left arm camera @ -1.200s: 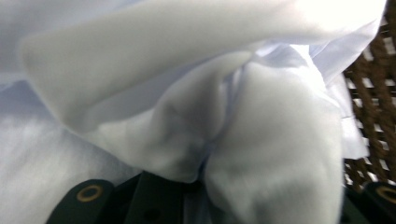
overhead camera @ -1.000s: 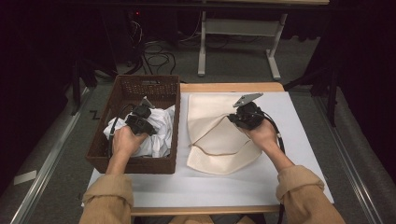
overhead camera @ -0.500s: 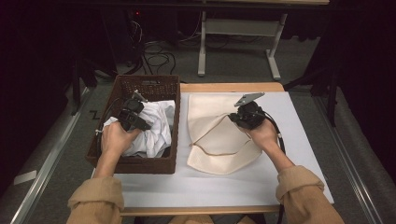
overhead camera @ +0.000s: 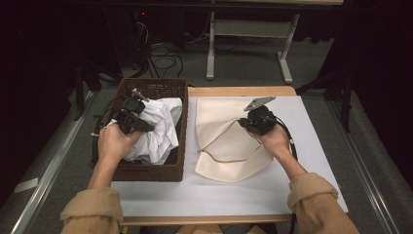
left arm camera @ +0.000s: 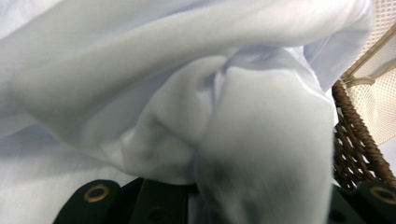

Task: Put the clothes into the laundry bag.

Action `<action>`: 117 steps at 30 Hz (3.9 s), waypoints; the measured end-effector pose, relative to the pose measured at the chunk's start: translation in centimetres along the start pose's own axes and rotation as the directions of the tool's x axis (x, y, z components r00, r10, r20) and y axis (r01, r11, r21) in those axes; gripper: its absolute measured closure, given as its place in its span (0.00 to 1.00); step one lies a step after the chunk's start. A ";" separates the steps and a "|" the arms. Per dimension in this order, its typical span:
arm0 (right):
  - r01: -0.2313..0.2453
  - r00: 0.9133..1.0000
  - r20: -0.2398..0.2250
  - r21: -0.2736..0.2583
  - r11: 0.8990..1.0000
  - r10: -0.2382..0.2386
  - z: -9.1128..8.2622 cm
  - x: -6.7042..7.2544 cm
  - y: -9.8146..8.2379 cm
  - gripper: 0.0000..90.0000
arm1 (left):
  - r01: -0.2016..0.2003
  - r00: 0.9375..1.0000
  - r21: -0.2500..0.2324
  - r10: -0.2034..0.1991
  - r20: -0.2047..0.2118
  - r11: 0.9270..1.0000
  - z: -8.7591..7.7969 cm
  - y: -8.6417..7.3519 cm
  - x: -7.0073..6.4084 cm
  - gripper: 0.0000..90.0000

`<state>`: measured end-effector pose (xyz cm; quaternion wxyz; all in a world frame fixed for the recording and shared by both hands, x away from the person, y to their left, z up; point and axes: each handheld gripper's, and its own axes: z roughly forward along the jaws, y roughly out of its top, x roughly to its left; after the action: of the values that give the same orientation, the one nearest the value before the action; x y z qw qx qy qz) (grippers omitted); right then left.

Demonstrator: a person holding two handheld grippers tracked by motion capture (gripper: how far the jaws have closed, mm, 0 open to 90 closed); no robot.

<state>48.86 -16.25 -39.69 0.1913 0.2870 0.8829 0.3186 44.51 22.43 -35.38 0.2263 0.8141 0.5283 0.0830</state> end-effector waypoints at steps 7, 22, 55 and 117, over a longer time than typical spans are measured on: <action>0.001 1.000 0.001 0.002 1.000 -0.001 0.0 0.1 0.0 0.98 | -0.013 1.000 -0.038 0.013 0.011 0.999 -1.8 -0.2 -0.5 0.83; -0.007 1.000 0.004 0.002 1.000 0.007 0.0 -0.2 -0.1 0.98 | -0.072 0.993 -0.094 0.080 0.081 0.993 -3.1 -0.3 -2.4 0.83; -0.018 1.000 0.011 0.000 1.000 0.018 0.1 -0.4 0.0 0.98 | -0.279 0.935 -0.168 0.307 0.175 0.946 -6.3 -0.5 -9.8 0.83; -0.044 0.999 -0.029 0.014 0.999 0.045 0.2 -0.7 -0.2 0.98 | -0.427 0.818 -0.124 0.441 0.369 0.896 5.0 1.3 -21.5 0.80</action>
<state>49.42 -16.72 -39.80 0.1692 0.3031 0.8811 0.3210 38.28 1.28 -36.92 0.3156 0.9088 0.2720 -0.0210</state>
